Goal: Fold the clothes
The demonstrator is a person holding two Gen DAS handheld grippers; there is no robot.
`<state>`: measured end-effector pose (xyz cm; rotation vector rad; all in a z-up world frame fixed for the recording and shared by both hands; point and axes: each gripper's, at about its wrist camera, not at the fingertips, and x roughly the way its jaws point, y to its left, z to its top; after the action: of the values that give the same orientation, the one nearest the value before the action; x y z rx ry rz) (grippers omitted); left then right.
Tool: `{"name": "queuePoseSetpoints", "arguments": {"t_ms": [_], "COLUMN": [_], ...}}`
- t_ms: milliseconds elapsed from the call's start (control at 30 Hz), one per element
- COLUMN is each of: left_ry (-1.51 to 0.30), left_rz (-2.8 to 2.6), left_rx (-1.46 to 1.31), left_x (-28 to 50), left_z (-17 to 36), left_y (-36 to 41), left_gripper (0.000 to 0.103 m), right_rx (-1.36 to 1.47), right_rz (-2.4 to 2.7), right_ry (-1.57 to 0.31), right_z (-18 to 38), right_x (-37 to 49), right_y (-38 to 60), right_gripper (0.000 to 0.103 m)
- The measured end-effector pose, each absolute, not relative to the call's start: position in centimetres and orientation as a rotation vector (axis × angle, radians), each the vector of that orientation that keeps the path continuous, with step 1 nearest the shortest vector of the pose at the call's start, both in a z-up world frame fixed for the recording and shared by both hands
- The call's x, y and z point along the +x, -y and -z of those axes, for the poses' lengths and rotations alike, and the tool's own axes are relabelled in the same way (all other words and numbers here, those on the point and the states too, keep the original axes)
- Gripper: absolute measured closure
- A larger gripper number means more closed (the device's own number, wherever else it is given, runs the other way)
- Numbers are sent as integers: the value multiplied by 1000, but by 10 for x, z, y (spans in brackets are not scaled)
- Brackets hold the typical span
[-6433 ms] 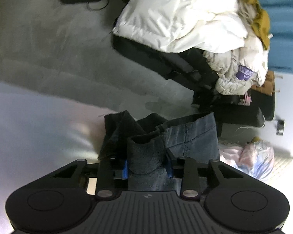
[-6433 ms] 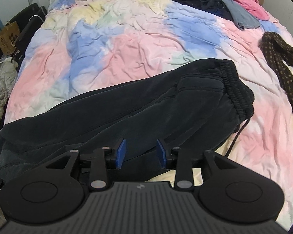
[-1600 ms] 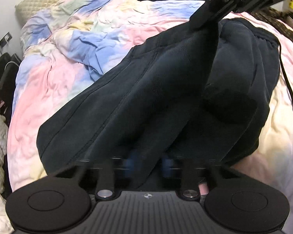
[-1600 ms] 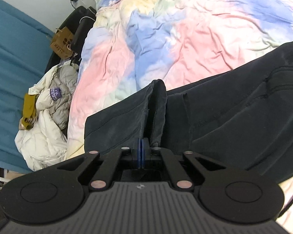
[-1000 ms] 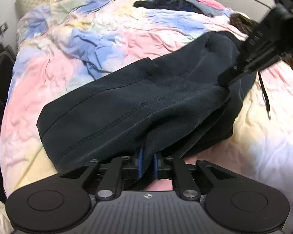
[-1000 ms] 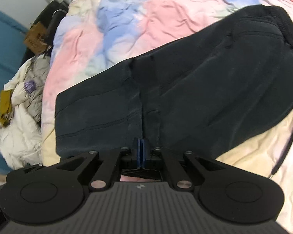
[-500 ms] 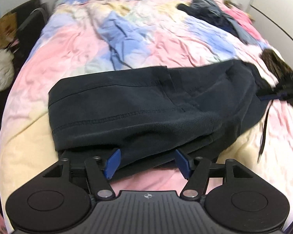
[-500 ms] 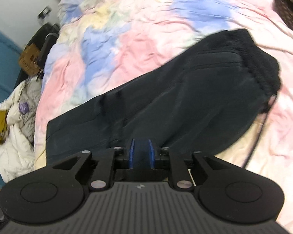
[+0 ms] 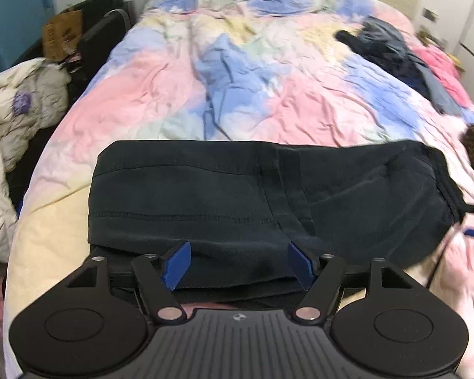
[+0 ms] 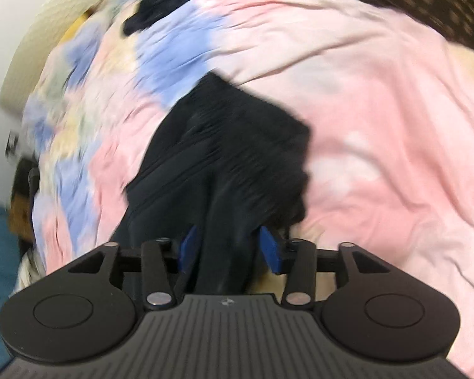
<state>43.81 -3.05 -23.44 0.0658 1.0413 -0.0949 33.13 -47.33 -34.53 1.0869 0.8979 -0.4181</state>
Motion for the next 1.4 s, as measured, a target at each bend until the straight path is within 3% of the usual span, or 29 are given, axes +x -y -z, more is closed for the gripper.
{"name": "queuePoseSetpoints", "arguments": {"t_ms": [400,533,800,900,967,1067,1400], "left_ry": [-1203,-1311,-1253,-1240,-1256,-1255,-1166], "left_rz": [-136,-170,-137,-132,-128,-127,-45], "left_rx": [-31,-51,19,2,-4,-36,-90], "left_x": [468,471,457,445,437,426,406], "left_z": [287,308,290,282,282,277,246], "left_y": [52,53,59,52,46,35,7], "left_gripper": [33,39,38,33,33,33,33], "right_rx": [1226,1230,1204,1152,1121,1065,870], "right_rz": [391,403,420,427,432,423,366], "right_ry": [-908,-941,-972,-994,-1008,-997,-833], "right_z": [389,400,414,413,411,398,309], "right_x": [353,363,381,386,386,385,387], "right_y": [520,523,520,516,515,509,455], "right_gripper": [37,34,28,41,64,82,85]}}
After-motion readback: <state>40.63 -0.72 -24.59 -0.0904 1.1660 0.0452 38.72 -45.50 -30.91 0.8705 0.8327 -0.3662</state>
